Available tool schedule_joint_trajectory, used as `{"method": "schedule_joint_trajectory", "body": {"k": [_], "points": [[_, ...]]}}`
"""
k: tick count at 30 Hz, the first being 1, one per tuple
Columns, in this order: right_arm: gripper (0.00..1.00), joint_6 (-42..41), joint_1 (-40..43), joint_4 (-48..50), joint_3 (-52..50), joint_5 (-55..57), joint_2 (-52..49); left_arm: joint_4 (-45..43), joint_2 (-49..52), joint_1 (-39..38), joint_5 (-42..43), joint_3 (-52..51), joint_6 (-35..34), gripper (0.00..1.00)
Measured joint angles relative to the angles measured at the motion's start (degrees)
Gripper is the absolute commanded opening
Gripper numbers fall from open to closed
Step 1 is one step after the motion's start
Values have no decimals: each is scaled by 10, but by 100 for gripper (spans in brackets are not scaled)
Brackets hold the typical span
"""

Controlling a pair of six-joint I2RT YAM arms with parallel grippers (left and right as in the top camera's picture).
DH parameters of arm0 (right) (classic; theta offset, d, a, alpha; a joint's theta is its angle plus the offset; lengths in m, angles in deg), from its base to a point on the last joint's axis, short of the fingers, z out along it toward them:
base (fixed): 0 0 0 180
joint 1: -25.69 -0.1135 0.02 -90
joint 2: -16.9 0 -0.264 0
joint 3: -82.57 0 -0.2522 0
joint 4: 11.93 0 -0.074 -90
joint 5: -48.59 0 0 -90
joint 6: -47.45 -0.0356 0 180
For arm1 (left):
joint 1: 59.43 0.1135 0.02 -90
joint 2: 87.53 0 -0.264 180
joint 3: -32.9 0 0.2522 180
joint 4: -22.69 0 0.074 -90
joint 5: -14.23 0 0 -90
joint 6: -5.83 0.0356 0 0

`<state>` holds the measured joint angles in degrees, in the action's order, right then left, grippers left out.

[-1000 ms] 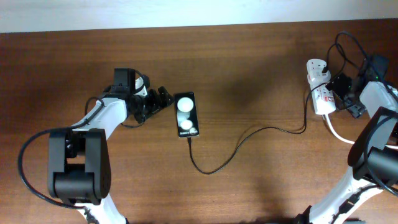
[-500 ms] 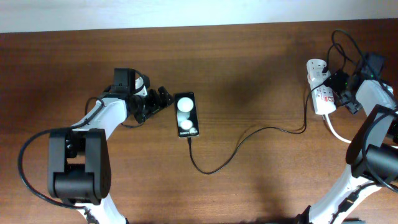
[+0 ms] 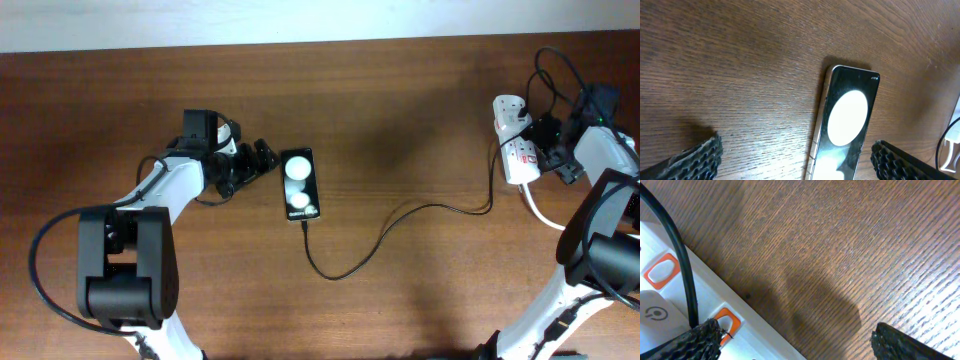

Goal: Plug charger to phone and switch on socket
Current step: 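Press the power strip's switch down with the right gripper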

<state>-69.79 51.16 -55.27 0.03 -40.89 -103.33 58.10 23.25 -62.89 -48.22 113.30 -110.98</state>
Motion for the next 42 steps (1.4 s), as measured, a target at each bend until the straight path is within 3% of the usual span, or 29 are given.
{"method": "schedule_joint_trajectory", "body": {"k": [13, 20, 24, 42], "points": [[99, 6, 0, -31, 1, -52, 1, 0, 0, 0, 0, 0, 0, 99], [98, 128, 0, -54, 1, -67, 8, 0, 0, 0, 0, 0, 0, 99], [99, 153, 0, -73, 1, -67, 14, 0, 0, 0, 0, 0, 0, 99], [99, 157, 0, -73, 1, -67, 14, 0, 0, 0, 0, 0, 0, 99]]}}
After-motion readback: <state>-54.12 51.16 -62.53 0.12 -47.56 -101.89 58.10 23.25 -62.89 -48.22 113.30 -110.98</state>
